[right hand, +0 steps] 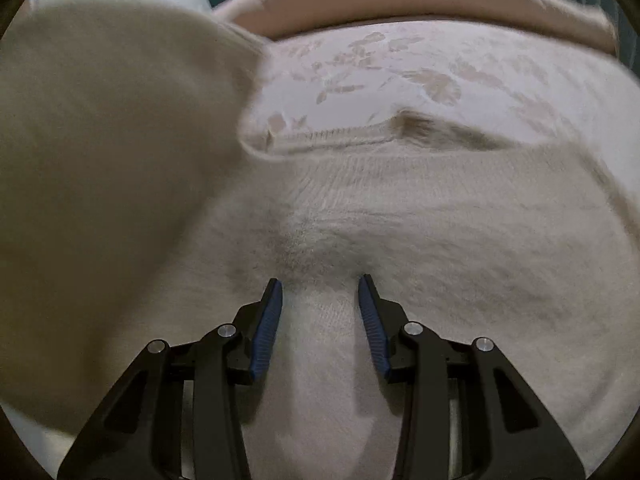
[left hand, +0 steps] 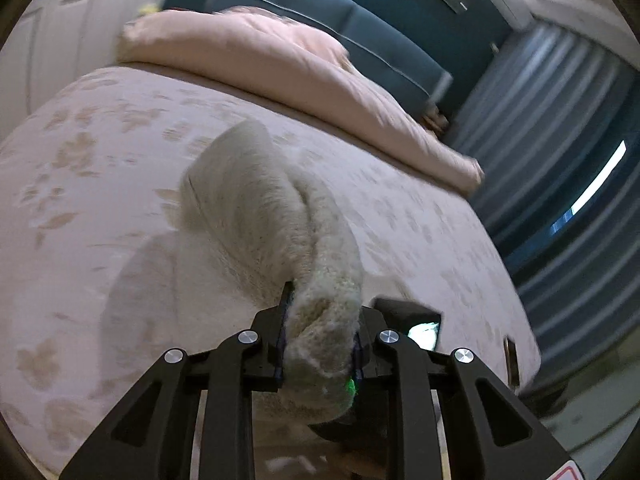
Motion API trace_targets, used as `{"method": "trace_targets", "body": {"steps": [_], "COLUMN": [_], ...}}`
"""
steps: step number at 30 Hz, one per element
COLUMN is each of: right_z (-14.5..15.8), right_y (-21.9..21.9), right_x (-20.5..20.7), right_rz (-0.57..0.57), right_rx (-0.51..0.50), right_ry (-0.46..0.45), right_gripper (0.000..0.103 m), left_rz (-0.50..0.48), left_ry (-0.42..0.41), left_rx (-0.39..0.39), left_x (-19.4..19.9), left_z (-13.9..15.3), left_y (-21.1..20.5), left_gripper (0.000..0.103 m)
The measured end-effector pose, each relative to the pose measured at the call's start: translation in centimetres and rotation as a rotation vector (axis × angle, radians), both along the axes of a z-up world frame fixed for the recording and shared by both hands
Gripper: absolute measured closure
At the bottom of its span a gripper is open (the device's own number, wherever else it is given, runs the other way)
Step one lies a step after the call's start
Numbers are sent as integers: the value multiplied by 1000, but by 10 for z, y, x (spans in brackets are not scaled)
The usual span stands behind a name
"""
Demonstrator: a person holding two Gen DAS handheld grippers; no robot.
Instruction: Fold small clothes
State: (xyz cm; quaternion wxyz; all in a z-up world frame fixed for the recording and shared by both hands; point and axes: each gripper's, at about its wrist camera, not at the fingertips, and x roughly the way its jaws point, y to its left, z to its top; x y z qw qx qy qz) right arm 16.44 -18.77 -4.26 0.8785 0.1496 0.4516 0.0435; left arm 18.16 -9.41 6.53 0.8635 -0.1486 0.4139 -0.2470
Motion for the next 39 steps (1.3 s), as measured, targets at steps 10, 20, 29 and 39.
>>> {"method": "trace_targets", "body": {"steps": [10, 20, 29, 39], "right_z": [30, 39, 30, 83], "right_y": [-150, -167, -119, -106], "right_x": [-114, -106, -34, -37], "right_rz": [-281, -260, -98, -44], "right_rx": [10, 173, 351, 324], "right_ry": [-30, -59, 103, -58], "right_gripper": [64, 48, 31, 89], "left_rz": [-235, -261, -144, -73], "left_ry": [89, 24, -13, 76], "left_rx": [136, 291, 427, 473], "left_x": [-14, -36, -68, -40], "left_z": [-68, -84, -76, -115], "left_y": [-125, -137, -49, -27], "left_gripper": [84, 55, 31, 45]}}
